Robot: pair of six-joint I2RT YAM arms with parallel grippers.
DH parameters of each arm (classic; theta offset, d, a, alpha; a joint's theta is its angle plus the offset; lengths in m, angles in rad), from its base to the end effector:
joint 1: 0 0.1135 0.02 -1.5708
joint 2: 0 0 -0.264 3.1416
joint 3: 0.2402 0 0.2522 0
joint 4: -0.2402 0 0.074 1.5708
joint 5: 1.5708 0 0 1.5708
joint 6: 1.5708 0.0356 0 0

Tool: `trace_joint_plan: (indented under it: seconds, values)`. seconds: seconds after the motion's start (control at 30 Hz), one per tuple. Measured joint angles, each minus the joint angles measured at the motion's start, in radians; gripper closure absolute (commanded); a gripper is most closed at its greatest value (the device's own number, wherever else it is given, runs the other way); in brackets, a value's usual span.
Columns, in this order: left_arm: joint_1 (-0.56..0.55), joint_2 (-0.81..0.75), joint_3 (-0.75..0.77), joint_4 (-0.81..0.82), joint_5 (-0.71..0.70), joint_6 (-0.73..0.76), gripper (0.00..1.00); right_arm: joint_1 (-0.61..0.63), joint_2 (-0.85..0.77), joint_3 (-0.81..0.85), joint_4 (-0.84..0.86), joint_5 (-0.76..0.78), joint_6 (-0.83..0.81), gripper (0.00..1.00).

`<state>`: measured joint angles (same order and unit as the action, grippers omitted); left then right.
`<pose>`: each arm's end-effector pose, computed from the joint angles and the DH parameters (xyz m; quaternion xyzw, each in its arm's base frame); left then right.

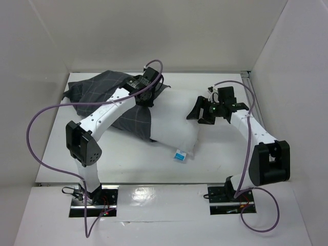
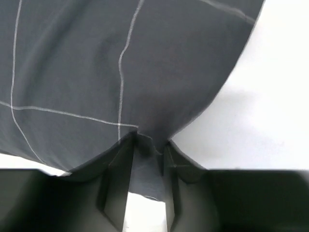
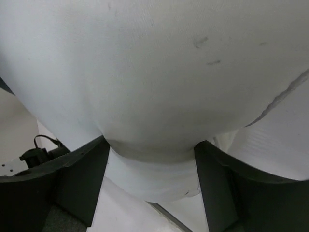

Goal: Put the pillow into the pillowcase

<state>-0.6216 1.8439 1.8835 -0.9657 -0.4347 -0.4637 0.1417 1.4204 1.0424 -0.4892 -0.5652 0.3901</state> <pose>0.3319 -0.2193 0.3524 0.0050 0.9287 0.0154 0.3705 0.2919 0.0609 0.2605 0.0163 0.9065 0.3395 0.2505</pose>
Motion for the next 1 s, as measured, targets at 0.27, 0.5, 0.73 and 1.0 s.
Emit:
trace_joint_plan:
  seconds: [0.27, 0.5, 0.73, 1.0]
  values:
    - [0.023, 0.008, 0.170, -0.056, 0.218, 0.030, 1.00, 0.045, 0.024, -0.013, 0.143, -0.032, 0.087, 1.00]
    - [0.030, 0.156, 0.567, 0.056, 0.696, -0.026, 1.00, 0.047, 0.057, 0.190, 0.251, -0.012, 0.218, 1.00]
    - [0.020, 0.172, 0.393, 0.274, 1.035, -0.218, 1.00, 0.158, -0.085, -0.083, 0.583, 0.108, 0.344, 1.00]
    - [-0.016, 0.179, 0.273, 0.208, 1.023, -0.182, 0.24, 0.188, 0.002, -0.271, 0.668, 0.203, 0.485, 1.00]
